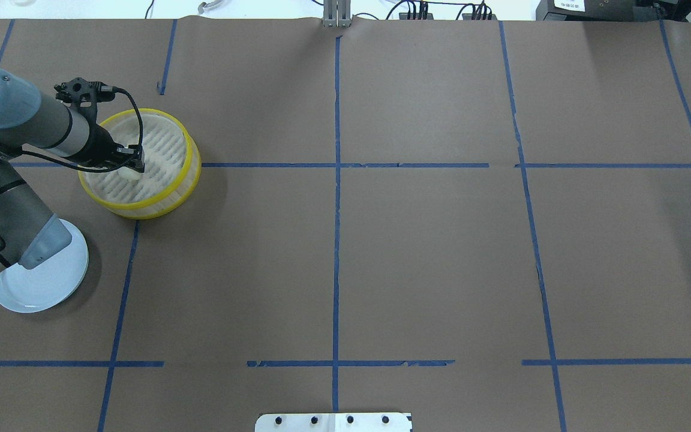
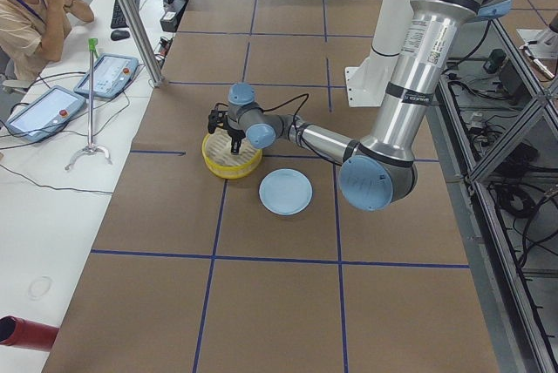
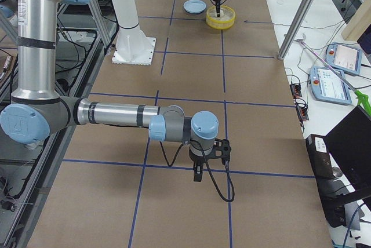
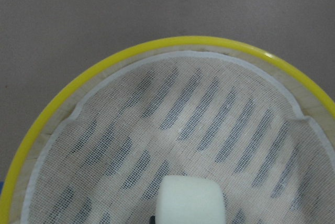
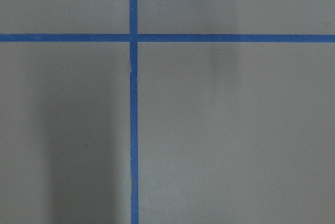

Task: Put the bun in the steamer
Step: 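Lower the bun into the steamer and open the left gripper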

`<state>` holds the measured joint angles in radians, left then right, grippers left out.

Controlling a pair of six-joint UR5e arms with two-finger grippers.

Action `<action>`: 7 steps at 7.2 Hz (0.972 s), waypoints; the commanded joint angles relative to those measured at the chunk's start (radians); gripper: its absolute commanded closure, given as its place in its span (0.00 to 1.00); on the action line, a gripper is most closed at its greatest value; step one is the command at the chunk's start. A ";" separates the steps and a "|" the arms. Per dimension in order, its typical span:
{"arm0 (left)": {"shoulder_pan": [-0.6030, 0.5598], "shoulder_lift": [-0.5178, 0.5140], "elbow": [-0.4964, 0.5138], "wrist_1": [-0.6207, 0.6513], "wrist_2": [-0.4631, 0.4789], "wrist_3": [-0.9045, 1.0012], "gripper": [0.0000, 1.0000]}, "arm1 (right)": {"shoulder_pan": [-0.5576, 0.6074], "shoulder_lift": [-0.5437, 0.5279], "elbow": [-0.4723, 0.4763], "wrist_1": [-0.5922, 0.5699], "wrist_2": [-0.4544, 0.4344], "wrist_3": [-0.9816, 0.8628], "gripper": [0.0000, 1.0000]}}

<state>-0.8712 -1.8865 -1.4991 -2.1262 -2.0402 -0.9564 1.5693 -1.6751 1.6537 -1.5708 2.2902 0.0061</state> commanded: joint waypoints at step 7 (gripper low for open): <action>0.020 -0.003 -0.021 -0.003 0.005 -0.001 0.00 | 0.000 0.000 0.000 0.000 0.000 0.000 0.00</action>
<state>-0.8514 -1.8901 -1.5084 -2.1290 -2.0365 -0.9572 1.5693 -1.6751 1.6536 -1.5708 2.2903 0.0062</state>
